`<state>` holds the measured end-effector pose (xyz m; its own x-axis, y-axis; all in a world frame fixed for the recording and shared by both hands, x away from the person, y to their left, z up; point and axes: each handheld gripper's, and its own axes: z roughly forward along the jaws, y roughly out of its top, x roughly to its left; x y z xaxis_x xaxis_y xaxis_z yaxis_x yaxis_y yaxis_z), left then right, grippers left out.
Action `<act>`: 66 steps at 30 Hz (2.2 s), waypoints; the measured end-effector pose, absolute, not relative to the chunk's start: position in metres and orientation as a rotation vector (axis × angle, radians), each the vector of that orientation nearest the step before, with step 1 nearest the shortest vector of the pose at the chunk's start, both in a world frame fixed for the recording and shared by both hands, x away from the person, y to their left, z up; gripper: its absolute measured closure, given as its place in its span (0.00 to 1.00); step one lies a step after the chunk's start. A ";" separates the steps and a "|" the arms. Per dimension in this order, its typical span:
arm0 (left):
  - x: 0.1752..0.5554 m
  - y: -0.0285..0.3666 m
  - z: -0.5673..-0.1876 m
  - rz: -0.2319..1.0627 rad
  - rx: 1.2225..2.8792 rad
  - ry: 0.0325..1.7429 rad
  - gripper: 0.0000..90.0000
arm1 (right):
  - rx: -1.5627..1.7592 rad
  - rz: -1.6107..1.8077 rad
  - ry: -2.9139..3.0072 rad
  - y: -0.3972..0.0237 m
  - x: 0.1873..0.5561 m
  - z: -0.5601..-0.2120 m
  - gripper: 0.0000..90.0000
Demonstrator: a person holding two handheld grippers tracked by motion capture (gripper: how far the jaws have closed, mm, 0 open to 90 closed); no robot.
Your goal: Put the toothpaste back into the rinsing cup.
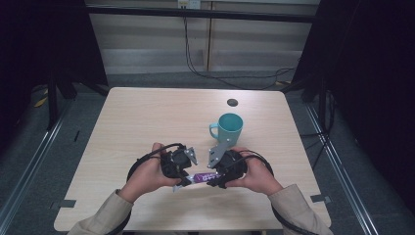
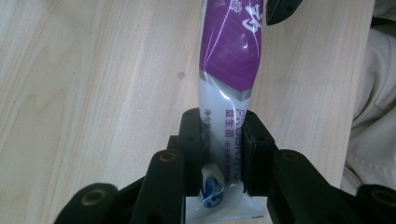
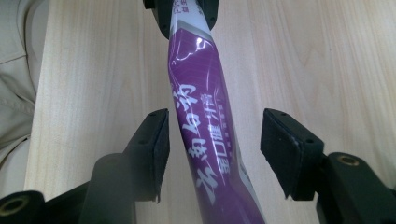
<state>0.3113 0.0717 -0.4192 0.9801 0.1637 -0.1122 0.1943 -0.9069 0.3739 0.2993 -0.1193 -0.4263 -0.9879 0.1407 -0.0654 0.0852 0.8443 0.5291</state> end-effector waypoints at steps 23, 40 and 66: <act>0.311 0.070 -0.413 -0.100 2.702 0.250 0.82 | 0.174 0.792 2.948 -0.119 0.301 -0.430 0.63; 0.315 0.075 -0.403 -0.127 2.607 0.244 0.81 | 0.163 0.815 2.940 -0.119 0.298 -0.426 0.76; 0.318 0.098 -0.399 0.023 2.472 0.316 0.25 | 0.372 0.772 2.901 -0.168 0.306 -0.418 0.83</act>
